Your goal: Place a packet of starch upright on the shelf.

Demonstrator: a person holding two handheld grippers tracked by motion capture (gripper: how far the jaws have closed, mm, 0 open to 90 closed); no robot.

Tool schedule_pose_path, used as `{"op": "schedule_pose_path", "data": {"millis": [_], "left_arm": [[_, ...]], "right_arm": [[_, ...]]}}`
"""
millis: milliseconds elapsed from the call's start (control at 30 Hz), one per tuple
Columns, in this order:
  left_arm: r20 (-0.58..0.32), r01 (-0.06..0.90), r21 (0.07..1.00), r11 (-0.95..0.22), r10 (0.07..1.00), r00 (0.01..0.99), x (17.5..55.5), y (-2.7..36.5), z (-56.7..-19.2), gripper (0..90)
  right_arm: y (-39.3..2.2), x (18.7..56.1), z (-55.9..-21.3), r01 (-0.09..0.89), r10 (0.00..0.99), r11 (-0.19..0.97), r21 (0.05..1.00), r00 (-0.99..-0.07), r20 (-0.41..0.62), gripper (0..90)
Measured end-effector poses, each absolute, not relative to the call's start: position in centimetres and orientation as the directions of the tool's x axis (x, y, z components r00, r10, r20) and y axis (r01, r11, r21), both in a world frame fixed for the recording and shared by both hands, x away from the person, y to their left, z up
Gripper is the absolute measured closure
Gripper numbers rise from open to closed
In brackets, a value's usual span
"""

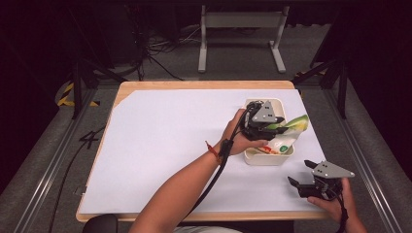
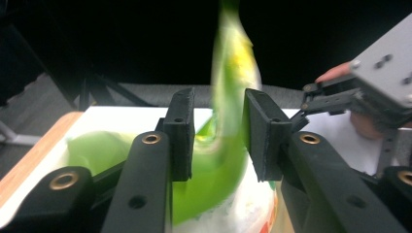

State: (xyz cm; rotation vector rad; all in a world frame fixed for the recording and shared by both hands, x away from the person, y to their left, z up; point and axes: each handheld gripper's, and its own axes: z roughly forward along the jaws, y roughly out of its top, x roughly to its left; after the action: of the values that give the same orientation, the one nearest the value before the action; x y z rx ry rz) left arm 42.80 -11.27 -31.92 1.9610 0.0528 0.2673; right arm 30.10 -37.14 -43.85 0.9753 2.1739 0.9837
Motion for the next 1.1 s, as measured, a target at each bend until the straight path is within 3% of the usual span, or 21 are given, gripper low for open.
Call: {"op": "schedule_pose_path", "data": {"millis": [100, 167, 333, 433, 667, 867, 1100], "left_arm": [[0.168, -0.096, 0.926, -0.365, 0.172, 0.971, 42.5, -10.2, -31.2, 52.9], [0.17, -0.114, 0.932, -0.345, 0.138, 0.976, 42.3, -9.4, -30.9, 52.6], [0.238, -0.171, 0.917, -0.36, 0.151, 0.959, 41.2, -8.0, -30.5, 42.7], [0.243, -0.161, 0.915, -0.37, 0.184, 0.952, 40.9, -7.0, -30.2, 29.6], [0.223, -0.129, 0.917, -0.378, 0.218, 0.95, 41.5, -4.7, -30.8, 27.9], [0.247, -0.091, 0.885, -0.457, 0.294, 0.923, 42.0, -2.3, -32.4, 25.0], [0.27, -0.09, 0.867, -0.489, 0.31, 0.912, 42.0, -0.3, -33.3, 22.5]], "right_arm": [[-37.1, 30.1, -43.8, 0.384, 0.791, 0.469, 0.796, -0.582, -0.185, 15.0], [-37.1, 30.1, -43.9, 0.386, 0.792, 0.469, 0.795, -0.582, -0.185, 15.0], [-37.1, 30.1, -43.9, 0.385, 0.791, 0.47, 0.794, -0.583, -0.185, 15.1], [-37.1, 30.1, -43.9, 0.386, 0.792, 0.47, 0.794, -0.581, -0.186, 15.1], [-37.0, 30.2, -43.9, 0.388, 0.791, 0.473, 0.791, -0.583, -0.187, 15.1], [-37.1, 30.2, -43.9, 0.389, 0.794, 0.469, 0.793, -0.578, -0.186, 15.1], [-37.1, 30.2, -43.9, 0.391, 0.794, 0.471, 0.791, -0.578, -0.187, 15.2]]}}
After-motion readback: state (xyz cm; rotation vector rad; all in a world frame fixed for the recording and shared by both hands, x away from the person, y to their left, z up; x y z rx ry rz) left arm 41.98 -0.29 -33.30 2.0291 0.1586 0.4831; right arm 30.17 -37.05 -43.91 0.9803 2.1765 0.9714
